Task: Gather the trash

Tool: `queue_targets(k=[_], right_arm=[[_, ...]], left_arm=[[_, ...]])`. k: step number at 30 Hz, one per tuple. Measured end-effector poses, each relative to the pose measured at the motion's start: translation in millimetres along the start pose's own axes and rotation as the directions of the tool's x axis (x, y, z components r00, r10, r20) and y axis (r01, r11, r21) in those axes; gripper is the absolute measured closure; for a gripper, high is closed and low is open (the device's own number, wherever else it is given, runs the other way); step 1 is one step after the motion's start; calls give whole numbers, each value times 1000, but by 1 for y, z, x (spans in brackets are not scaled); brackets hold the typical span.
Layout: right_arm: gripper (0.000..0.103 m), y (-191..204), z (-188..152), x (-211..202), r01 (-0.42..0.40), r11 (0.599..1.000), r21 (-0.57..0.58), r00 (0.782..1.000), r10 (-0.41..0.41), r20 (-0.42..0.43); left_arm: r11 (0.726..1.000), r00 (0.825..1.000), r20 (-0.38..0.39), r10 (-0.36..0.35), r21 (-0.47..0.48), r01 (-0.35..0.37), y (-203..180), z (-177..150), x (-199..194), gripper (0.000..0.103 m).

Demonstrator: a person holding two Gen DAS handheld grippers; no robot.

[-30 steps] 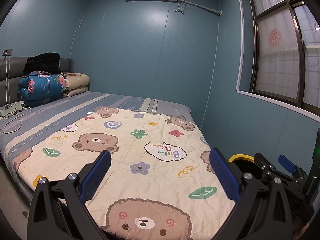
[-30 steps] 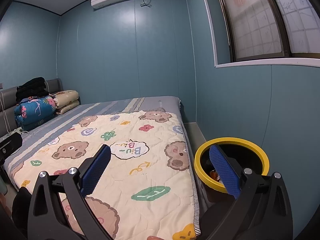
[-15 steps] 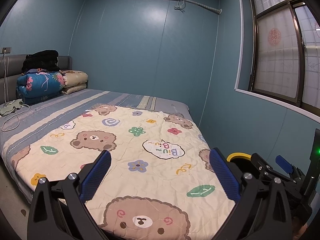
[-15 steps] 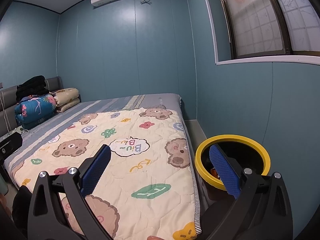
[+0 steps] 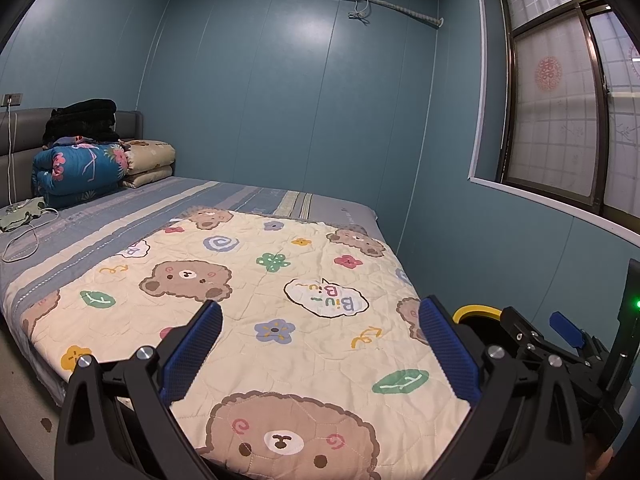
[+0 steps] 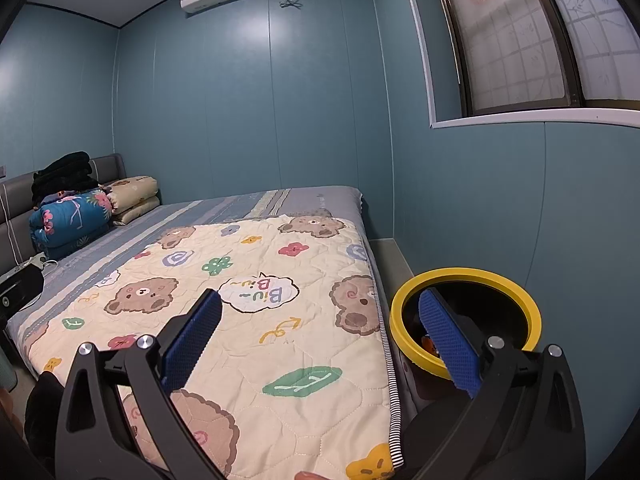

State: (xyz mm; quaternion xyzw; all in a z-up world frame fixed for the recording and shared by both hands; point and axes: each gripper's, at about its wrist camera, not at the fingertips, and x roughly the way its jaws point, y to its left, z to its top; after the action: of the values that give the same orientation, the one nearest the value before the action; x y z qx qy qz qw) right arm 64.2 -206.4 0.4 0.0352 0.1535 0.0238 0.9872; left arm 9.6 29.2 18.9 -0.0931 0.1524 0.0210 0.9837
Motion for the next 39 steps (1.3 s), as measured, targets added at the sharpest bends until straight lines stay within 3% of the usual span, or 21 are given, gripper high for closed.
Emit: queue_targets(k=[39], right_arm=[[8, -1, -6, 4, 6, 1000, 14, 1000, -6, -20]], left_arm=[[1000, 1000, -13, -18, -4, 17, 0, -6, 4, 8]])
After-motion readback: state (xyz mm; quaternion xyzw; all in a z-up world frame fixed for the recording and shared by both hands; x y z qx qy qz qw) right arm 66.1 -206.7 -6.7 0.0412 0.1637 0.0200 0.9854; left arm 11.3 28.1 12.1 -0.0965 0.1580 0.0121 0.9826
